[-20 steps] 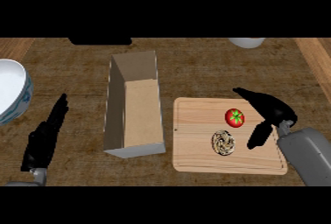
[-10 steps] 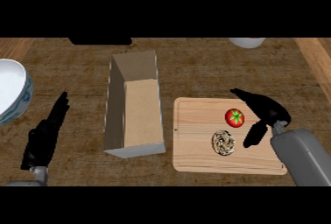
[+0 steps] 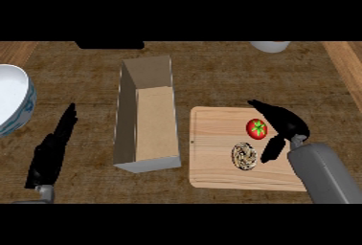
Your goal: Pick the tomato from the cutting board and place it in the cardboard box
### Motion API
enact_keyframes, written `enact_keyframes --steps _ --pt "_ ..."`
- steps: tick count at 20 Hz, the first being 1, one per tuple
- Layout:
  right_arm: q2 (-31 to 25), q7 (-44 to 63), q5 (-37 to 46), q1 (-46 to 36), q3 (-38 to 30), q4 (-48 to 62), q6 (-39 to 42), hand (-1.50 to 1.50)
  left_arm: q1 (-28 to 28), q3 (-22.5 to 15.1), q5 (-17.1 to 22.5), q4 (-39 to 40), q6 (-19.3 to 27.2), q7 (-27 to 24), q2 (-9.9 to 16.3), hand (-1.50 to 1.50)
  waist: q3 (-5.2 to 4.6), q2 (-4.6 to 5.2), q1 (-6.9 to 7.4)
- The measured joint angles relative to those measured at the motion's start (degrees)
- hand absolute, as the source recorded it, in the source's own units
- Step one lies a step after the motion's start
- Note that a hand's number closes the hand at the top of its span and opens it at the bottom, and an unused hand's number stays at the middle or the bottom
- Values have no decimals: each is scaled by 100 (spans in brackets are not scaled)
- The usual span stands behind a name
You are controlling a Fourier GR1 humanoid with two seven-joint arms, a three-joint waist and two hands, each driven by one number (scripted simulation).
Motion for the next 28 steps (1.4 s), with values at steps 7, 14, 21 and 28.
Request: enact_keyframes --steps 7,14,21,28 --pt "161 -209 351 -12 -138 255 -33 -150 -75 145 -178 67 -125 -32 -197 0 -1 0 -2" --pt "328 -356 543 -77 -272 532 50 150 -174 349 -241 67 -304 64 -253 0 -3 -2 -3" --pt "293 -763 1110 -127 -236 773 -1041 150 13 297 -354 -96 -296 39 -377 0 -3 -3 10" --pt "748 313 1681 442 -135 70 -1824 150 87 382 -381 -179 -300 120 -391 0 -21 -63 -131"
